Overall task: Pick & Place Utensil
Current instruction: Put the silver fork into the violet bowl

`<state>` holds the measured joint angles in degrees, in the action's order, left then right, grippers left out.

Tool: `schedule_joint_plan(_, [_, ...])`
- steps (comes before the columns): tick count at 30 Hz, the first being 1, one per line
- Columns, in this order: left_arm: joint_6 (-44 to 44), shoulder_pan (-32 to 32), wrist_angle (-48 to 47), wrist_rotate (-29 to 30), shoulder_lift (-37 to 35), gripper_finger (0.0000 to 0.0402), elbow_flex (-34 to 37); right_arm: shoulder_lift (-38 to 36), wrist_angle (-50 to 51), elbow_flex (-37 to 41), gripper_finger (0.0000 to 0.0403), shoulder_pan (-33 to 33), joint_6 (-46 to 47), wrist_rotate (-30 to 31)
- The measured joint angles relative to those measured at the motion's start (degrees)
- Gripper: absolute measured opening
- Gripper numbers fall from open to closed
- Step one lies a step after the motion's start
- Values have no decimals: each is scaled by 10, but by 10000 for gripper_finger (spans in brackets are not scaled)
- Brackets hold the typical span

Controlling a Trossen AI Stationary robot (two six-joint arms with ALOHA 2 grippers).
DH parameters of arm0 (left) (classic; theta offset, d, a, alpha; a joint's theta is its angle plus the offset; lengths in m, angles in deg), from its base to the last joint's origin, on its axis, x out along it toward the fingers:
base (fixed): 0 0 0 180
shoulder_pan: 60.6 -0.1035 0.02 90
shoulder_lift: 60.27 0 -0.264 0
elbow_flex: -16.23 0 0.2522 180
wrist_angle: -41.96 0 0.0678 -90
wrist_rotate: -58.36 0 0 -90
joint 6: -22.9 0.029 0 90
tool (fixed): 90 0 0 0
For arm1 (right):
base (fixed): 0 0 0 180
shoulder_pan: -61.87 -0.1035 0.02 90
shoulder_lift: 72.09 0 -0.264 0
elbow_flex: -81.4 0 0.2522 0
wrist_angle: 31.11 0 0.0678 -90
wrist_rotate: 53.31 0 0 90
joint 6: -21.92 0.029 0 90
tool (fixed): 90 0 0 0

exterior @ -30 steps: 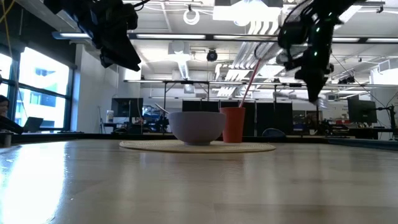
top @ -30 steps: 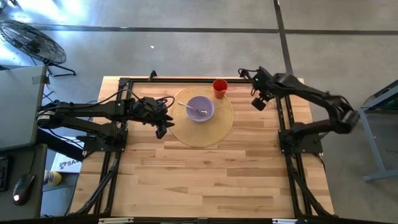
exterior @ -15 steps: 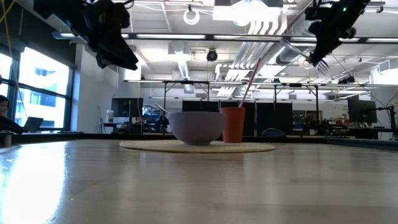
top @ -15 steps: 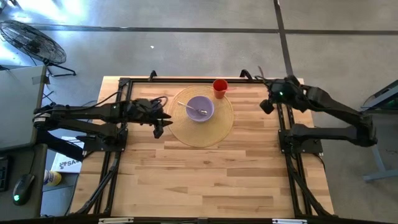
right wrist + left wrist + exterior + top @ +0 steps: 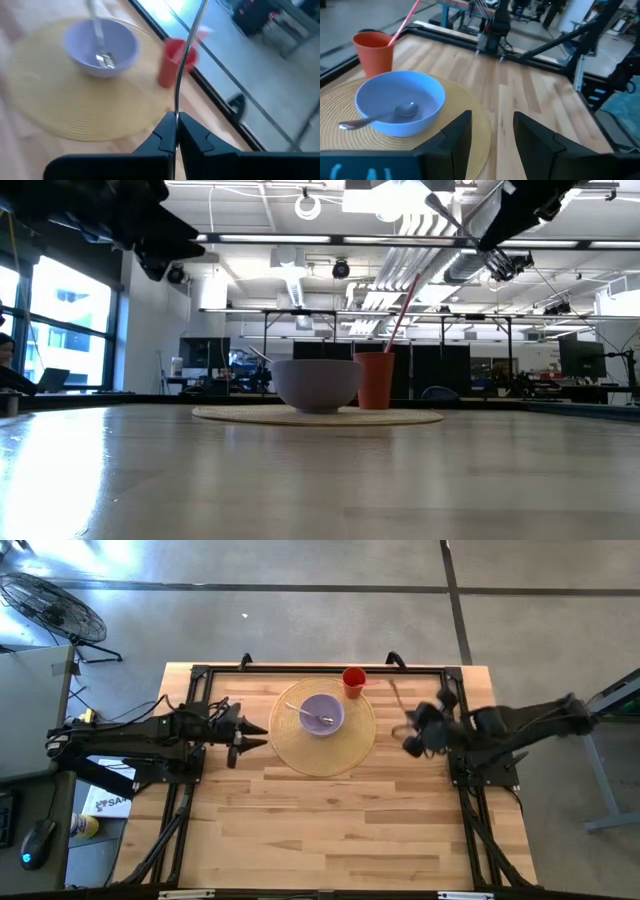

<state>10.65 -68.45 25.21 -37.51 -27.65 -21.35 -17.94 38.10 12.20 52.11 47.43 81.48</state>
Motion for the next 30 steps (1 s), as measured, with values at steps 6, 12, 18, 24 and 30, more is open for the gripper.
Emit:
schedule_joint_plan(6, [9,0,27,-42,15,143,0,54,-61,0,0,-128,30,58])
schedule_joint_plan(12, [42,0,135,-89,57,143,0,108,-150,0,0,-198,3,90])
schedule_joint_plan(18, [55,1,244,-103,101,143,0,147,-266,0,0,-227,-79,91])
schedule_joint_plan(24, [80,45,375,-113,158,143,0,198,-376,0,0,-220,-159,87])
schedule_joint_plan(30, [128,89,404,-77,208,191,0,269,-529,0,0,-193,-277,32])
